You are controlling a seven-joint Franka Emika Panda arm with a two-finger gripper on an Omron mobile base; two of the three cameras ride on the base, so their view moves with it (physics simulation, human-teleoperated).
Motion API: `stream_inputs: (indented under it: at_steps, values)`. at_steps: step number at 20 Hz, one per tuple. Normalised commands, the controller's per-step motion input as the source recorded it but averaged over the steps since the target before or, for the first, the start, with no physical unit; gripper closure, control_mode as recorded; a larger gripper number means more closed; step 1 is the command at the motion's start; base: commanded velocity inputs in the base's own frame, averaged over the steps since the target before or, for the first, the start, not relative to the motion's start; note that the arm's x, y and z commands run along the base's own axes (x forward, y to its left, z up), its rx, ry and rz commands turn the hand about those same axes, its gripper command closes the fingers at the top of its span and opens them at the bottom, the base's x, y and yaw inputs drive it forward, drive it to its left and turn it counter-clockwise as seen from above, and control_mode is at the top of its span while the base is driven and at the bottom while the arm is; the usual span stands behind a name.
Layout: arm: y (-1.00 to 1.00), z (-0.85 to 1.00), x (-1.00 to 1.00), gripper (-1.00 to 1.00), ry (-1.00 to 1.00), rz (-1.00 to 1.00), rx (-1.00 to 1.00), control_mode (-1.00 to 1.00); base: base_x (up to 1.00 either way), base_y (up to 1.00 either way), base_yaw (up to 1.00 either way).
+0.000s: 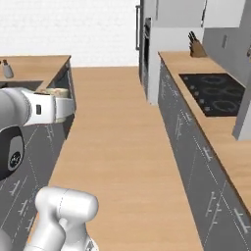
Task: Gather all objects into one cabinet and sort the glasses and bowls to opposite sides.
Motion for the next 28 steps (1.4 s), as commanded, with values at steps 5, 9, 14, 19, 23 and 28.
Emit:
stream_inputs:
  at_steps: [5,9,14,19,23,28]
  values:
    - [0.00,0.00,0.00,1.00,0.00,0.00,0.00,1.00,1.00,-0.54,0.33]
    - [0.00,0.00,0.00,1.00,0.00,0.00,0.00,1.00,1.00,-0.02,0.12]
    - [0.00,0.00,0.00,1.00,0.00,0.00,0.00,1.00,1.00,0.00,0.02]
    - [0.00,0.00,0.00,1.00,0.00,0.00,0.00,1.00,1.00,0.00,0.00]
    - [0.00,0.00,0.00,1.00,0.00,0.00,0.00,1.00,1.00,0.01,0.00]
    - [0.00,0.00,0.00,1.00,0.00,0.00,0.00,1.00,1.00,0.02,0.00]
